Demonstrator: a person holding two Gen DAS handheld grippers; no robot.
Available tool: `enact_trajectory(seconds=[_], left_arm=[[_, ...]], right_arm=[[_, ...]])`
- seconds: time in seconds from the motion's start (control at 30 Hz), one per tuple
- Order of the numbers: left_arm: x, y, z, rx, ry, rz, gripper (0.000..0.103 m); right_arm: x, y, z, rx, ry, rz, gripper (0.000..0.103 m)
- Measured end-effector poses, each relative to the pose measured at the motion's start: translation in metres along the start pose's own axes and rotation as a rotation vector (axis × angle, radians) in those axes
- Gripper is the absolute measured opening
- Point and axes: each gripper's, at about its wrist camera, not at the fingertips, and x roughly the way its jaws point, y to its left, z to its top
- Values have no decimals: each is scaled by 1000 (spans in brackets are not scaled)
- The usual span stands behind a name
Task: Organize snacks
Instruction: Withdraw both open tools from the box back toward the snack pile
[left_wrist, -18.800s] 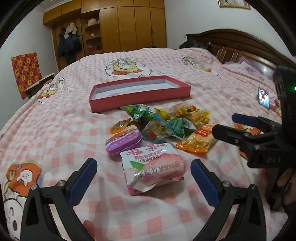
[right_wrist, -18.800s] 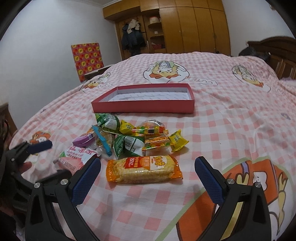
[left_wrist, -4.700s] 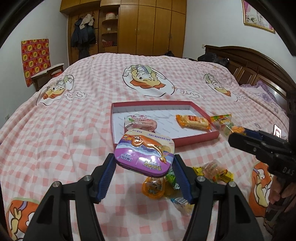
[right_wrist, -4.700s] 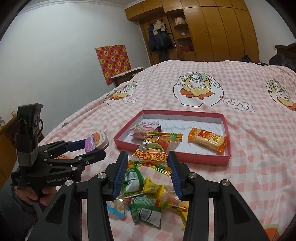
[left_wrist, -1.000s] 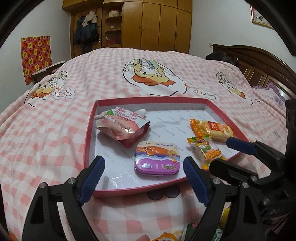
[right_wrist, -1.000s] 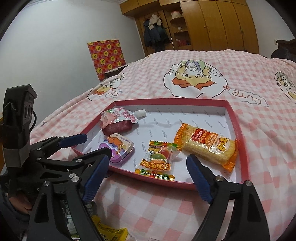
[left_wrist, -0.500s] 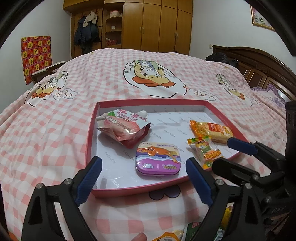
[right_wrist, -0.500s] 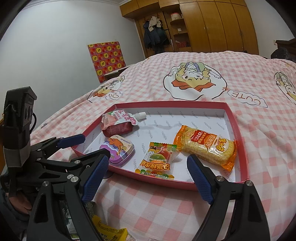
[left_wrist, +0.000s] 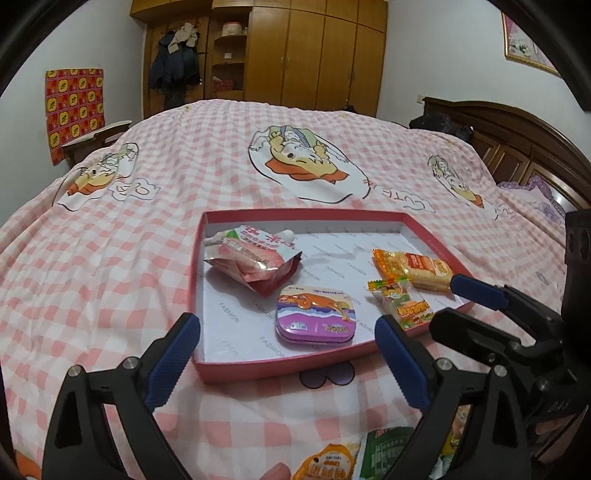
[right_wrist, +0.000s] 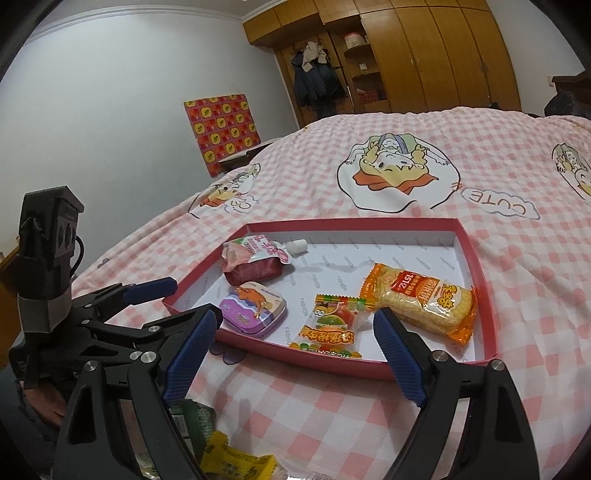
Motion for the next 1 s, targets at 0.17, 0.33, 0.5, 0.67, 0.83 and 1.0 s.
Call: enact_trajectory(seconds=[0.17, 0.33, 0.5, 0.67, 0.83, 1.0], left_arm=[[-12, -3, -1, -2, -10, 11, 98], [-25, -6, -3, 5, -14, 25, 98], [-36, -3, -5, -10, -10, 41, 98], [-46, -1, -7, -13, -7, 42, 98], [-58, -3, -7, -13, -18, 38, 98], [-63, -5, -8, -12, -19, 33, 98]], right_arm=[[-9, 4, 3, 1, -11, 2, 89], [-18, 6, 4, 22, -17, 8, 89], [-25, 10, 0, 22, -9, 11, 89], [-31, 15, -1, 25, -7, 22, 89], [-38, 21, -1, 13, -3, 26, 89], [-43, 25, -4, 9, 6, 24, 89]])
